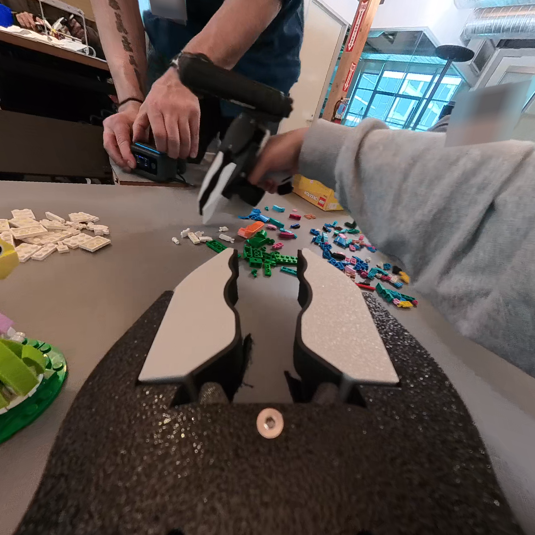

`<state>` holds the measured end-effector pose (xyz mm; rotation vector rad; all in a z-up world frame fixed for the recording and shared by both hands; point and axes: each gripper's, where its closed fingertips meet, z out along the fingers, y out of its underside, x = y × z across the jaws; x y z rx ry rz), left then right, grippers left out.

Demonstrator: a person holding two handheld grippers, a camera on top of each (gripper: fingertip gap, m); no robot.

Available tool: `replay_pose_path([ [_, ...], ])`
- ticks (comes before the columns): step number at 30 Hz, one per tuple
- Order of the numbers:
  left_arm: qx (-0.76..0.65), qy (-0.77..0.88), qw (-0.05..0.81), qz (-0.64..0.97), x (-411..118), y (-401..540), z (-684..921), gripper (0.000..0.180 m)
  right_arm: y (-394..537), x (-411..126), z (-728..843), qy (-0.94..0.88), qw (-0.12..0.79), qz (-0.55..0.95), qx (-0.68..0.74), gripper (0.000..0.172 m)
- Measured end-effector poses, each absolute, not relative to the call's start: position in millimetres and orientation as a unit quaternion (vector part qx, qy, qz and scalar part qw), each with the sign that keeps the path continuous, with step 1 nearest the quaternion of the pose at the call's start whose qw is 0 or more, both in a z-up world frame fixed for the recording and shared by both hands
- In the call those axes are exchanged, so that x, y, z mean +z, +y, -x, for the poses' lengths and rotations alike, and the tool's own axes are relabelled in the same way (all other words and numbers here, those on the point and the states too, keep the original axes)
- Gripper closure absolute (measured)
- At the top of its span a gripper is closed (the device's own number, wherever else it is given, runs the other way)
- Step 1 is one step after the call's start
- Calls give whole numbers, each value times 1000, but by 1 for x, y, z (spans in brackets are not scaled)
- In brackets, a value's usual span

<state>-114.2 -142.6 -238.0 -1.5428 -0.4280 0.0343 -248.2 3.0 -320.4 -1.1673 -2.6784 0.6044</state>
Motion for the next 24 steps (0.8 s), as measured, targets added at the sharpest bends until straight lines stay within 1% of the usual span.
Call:
replay_pose_path([
  [8,15,-192,695,692,-239,-142,114,142,25,-334,218,-902,79,382,187,149],
  [11,16,-192,695,693,-239,-142,114,142,24,-335,220,-897,73,388,198,157],
  [12,15,-192,695,693,-239,-142,114,142,23,-335,219,-896,64,392,201,164],
  [14,15,-193,695,692,-239,-142,114,142,22,-335,219,-896,55,395,194,165],
  [18,15,-198,695,691,-239,-143,117,142,9,-331,240,-909,90,364,183,165],
  [21,10,-201,696,689,-239,-143,116,142,-20,-324,270,-906,130,340,215,165],
  [24,12,-197,696,691,-239,-143,115,142,-56,-322,296,-899,135,330,256,165],
])
